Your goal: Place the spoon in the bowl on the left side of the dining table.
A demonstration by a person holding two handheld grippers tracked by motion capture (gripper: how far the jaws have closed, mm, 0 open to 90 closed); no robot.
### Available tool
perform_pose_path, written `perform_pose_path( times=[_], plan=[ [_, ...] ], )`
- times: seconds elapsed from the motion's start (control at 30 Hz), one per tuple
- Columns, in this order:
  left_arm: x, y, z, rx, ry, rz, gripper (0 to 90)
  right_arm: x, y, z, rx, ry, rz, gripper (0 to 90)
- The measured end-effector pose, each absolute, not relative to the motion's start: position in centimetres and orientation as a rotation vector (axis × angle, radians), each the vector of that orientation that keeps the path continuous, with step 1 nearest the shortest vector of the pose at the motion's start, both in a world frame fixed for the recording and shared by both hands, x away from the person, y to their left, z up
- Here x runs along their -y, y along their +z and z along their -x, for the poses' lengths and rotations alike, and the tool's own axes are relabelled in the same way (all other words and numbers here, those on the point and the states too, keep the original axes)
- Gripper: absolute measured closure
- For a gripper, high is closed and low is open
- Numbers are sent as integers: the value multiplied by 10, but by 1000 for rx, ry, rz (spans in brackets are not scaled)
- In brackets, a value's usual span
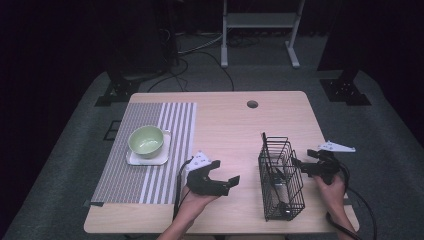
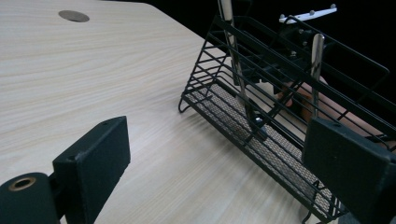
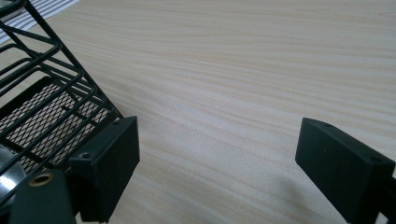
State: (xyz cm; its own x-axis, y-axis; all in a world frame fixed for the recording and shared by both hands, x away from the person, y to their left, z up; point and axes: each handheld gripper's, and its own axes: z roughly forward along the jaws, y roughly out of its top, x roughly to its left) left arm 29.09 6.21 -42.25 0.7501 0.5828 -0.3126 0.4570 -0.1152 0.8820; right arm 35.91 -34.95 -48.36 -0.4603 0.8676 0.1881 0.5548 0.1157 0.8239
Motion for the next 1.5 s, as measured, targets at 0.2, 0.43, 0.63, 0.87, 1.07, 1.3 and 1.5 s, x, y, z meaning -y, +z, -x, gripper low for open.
perform_pose_path(
  times=[0.2, 0.43, 0.63, 0.87, 1.07, 1.3, 1.5],
  plan=[
    [-56, -421, -290, -807, 118, -1751, 72, 349, -484, -359, -2059, 1276, -1389, 126],
    [-48, -417, -287, -779, 104, -1753, 72, 350, -484, -359, -2059, 1277, -1389, 126],
    [-42, -413, -285, -757, 87, -1753, 72, 350, -484, -359, -2058, 1277, -1389, 126],
    [-33, -405, -280, -716, 54, -1744, 72, 350, -484, -359, -2058, 1277, -1389, 126],
    [-28, -402, -280, -698, 46, -1752, 72, 350, -484, -359, -2058, 1277, -1389, 126],
    [-21, -400, -279, -683, 37, -1757, 72, 350, -484, -359, -2059, 1279, -1389, 126],
    [-14, -396, -279, -664, 36, -1761, 72, 350, -484, -359, -2059, 1279, -1388, 126]
  ],
)
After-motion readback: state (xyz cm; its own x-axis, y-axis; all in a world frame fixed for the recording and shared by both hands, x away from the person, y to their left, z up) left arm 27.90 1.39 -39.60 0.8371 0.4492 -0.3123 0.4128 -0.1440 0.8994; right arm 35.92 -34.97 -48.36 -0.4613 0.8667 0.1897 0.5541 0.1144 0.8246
